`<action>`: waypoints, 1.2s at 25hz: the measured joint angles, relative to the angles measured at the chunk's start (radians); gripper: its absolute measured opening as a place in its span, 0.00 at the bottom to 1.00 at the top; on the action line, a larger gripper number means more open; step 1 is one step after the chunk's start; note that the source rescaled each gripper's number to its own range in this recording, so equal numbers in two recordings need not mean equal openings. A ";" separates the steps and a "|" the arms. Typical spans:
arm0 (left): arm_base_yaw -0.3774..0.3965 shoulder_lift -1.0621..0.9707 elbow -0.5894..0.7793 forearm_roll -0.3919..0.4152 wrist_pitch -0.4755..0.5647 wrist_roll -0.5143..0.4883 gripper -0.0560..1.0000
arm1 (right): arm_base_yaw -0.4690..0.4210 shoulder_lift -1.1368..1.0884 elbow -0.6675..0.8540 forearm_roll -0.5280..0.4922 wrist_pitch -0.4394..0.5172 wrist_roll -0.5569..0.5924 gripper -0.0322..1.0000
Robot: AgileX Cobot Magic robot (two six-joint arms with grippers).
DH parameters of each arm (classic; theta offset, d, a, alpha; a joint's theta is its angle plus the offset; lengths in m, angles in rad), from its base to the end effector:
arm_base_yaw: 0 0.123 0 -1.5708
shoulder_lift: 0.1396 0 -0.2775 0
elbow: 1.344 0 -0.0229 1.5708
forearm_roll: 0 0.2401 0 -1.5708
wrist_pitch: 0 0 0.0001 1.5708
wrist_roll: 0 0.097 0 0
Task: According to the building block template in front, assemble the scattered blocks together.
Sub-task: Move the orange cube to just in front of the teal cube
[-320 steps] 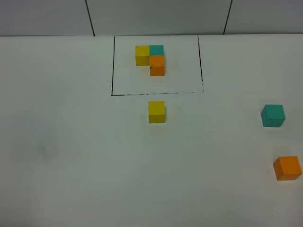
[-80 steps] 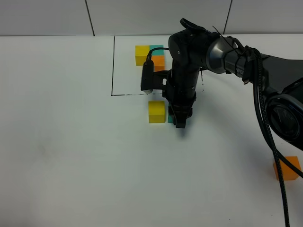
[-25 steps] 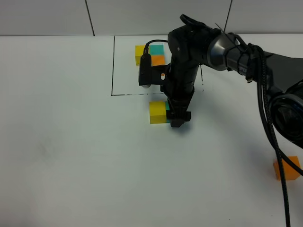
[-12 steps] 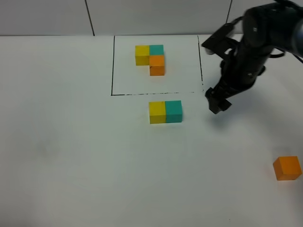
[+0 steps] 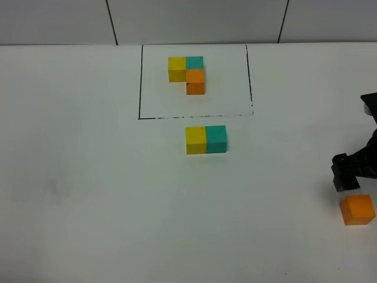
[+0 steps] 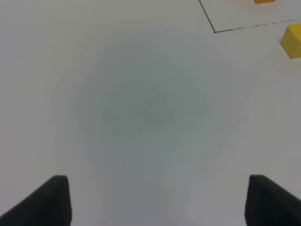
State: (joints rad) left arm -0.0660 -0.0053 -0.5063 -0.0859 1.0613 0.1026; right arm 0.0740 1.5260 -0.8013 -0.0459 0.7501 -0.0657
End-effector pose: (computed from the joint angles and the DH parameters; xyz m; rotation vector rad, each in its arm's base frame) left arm -0.0035 -0.0071 0.2713 0.1756 2.0236 -0.0795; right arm 0.2500 0.0155 0.1794 -0.2517 2.9472 -0.0497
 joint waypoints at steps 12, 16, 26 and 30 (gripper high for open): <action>0.000 0.000 0.000 0.000 0.000 0.000 0.77 | -0.039 0.001 0.157 0.097 -0.141 0.000 0.88; 0.000 0.000 0.000 0.000 0.000 0.000 0.77 | -0.039 0.042 0.176 0.115 -0.182 0.000 0.87; 0.000 0.000 0.000 0.000 0.000 0.000 0.77 | -0.039 0.178 0.176 0.118 -0.262 0.000 0.76; 0.000 0.000 0.000 0.000 0.000 0.000 0.77 | -0.040 0.185 0.175 0.112 -0.263 0.000 0.67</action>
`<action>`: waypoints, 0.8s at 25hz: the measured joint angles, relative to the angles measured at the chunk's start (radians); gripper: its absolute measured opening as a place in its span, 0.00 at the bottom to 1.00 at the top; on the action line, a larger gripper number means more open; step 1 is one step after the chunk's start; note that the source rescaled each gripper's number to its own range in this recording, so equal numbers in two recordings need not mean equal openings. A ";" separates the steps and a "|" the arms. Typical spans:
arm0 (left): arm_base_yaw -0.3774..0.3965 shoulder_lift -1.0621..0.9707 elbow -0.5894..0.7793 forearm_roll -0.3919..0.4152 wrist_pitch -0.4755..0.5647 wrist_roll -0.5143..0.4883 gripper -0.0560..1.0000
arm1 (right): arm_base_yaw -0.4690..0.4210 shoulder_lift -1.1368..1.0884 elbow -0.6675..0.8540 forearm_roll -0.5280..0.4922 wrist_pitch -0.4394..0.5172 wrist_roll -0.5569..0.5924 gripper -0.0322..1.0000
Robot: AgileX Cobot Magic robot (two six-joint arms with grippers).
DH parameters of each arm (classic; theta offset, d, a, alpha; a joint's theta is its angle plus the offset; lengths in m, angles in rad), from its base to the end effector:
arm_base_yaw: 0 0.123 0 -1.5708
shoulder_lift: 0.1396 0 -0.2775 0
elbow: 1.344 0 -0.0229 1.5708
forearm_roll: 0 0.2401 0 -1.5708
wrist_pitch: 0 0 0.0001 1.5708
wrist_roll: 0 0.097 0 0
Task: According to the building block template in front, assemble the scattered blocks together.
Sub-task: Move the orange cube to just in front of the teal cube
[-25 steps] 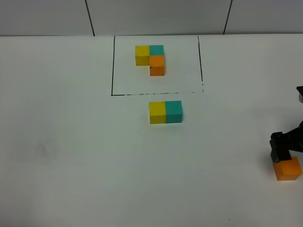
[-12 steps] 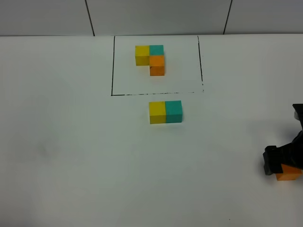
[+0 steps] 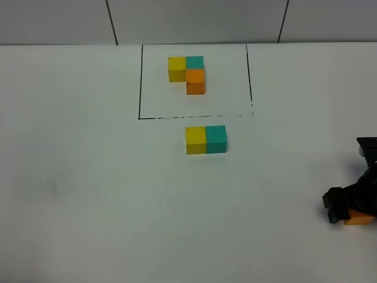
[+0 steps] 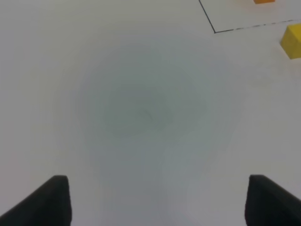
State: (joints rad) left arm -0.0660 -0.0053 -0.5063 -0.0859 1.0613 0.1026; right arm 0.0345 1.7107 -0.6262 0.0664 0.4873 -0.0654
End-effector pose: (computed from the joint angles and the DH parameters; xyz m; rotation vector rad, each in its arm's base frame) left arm -0.0035 -0.0071 0.2713 0.1756 2.0236 -0.0795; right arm 0.2342 0.0111 0.1039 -0.0650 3.0538 0.0493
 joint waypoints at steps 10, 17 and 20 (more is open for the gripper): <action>0.000 0.000 0.000 0.000 0.000 -0.001 0.77 | -0.002 0.001 0.000 -0.001 -0.001 0.014 0.04; 0.000 0.000 0.000 0.000 0.000 -0.001 0.77 | 0.037 -0.056 0.001 0.055 0.033 0.152 0.04; 0.000 0.000 0.000 0.000 0.000 -0.001 0.77 | 0.106 -0.118 0.001 0.046 0.062 0.237 0.04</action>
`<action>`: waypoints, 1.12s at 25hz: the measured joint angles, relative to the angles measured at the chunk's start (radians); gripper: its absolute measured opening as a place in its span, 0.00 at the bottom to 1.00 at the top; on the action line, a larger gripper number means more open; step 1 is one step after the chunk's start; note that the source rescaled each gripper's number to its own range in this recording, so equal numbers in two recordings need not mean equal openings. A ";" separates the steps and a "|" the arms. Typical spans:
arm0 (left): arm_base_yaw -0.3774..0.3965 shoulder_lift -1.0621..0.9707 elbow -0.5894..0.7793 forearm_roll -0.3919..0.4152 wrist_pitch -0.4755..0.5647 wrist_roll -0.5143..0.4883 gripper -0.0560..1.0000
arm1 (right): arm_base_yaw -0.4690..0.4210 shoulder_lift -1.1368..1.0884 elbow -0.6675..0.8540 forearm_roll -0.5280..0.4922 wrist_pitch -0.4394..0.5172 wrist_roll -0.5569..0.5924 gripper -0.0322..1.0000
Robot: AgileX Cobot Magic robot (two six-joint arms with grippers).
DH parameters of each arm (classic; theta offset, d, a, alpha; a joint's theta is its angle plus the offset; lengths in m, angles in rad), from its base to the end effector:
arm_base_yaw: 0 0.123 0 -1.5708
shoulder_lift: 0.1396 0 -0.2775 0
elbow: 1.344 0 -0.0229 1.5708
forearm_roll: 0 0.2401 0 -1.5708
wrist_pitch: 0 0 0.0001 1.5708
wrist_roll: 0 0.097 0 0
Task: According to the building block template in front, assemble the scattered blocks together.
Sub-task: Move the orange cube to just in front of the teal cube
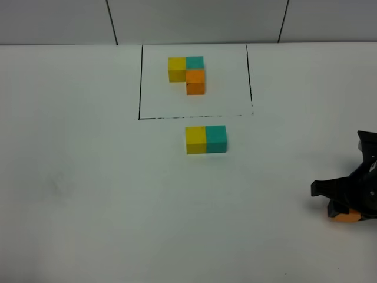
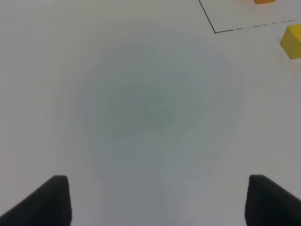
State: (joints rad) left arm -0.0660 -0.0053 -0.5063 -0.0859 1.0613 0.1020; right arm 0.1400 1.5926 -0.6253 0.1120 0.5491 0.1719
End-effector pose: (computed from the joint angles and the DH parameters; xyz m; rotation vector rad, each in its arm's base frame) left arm -0.0035 -0.0071 0.2713 0.1750 2.0237 -0.0799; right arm 0.2260 0.0376 0.1306 0.1854 3.0035 0.1301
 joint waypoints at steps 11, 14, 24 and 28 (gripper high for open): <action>0.000 0.000 0.000 0.000 0.000 0.000 0.77 | 0.404 0.049 -0.245 -0.177 0.237 0.456 0.04; 0.000 0.000 0.000 0.000 0.000 0.000 0.77 | 0.485 0.157 -0.398 -0.261 0.348 0.547 0.04; 0.000 0.000 0.000 0.000 0.000 0.000 0.77 | 0.551 0.472 -0.815 -0.230 0.408 0.497 0.04; 0.000 0.000 0.000 0.000 0.000 0.000 0.77 | 0.551 0.526 -0.858 -0.204 0.401 0.465 0.04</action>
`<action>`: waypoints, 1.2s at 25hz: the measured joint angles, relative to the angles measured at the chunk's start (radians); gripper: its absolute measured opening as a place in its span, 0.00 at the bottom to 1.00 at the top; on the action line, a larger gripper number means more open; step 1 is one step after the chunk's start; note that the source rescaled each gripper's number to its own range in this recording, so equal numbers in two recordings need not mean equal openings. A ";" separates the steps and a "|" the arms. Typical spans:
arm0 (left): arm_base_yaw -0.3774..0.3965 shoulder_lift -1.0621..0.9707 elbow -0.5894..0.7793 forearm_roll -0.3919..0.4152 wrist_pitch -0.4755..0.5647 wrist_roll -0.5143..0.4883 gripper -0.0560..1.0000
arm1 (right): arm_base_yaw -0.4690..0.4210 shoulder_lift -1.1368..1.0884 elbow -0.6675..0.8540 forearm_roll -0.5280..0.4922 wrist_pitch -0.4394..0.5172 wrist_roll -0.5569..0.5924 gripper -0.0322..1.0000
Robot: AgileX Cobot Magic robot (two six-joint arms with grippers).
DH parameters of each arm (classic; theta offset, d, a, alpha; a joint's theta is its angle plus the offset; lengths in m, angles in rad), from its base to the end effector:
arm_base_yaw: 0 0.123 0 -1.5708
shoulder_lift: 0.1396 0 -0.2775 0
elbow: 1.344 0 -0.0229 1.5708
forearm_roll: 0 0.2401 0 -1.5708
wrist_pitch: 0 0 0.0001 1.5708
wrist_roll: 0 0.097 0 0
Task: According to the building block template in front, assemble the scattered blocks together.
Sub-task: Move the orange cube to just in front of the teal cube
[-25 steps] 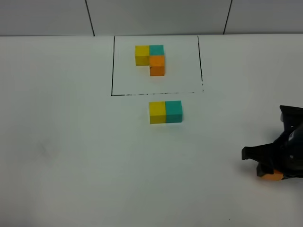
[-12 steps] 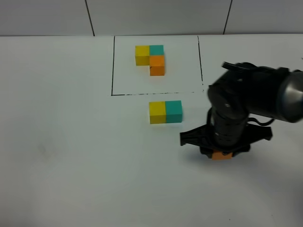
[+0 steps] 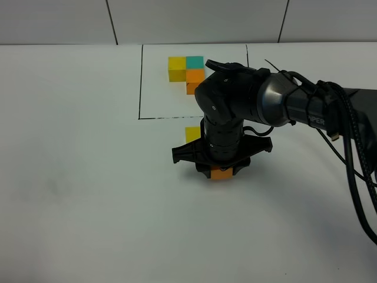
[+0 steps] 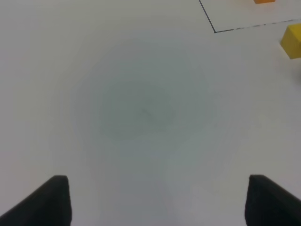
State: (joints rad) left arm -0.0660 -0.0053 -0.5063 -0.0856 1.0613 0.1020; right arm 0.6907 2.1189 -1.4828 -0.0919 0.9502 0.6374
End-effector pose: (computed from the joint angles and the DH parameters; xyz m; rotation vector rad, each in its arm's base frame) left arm -0.0035 -0.0070 0.2713 0.1750 2.0237 -0.0796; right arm 0.3129 0.2492 0.1352 -0.1580 3.0337 -0.0246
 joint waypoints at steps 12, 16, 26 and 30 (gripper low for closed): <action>0.000 0.000 0.000 0.000 0.000 0.000 0.77 | -0.021 0.074 -0.005 0.019 -0.074 -0.015 0.04; 0.000 0.000 0.000 0.000 0.000 0.000 0.77 | -0.031 0.075 -0.006 0.022 -0.096 -0.017 0.04; 0.000 0.000 0.000 0.000 0.000 0.000 0.77 | -0.042 0.075 -0.007 0.025 -0.112 -0.017 0.04; 0.000 0.000 0.000 0.000 0.000 0.001 0.77 | -0.042 0.075 -0.007 0.025 -0.124 -0.017 0.04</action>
State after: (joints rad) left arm -0.0660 -0.0053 -0.5063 -0.0856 1.0613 0.1032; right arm 0.6488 2.1941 -1.4900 -0.0667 0.8259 0.6207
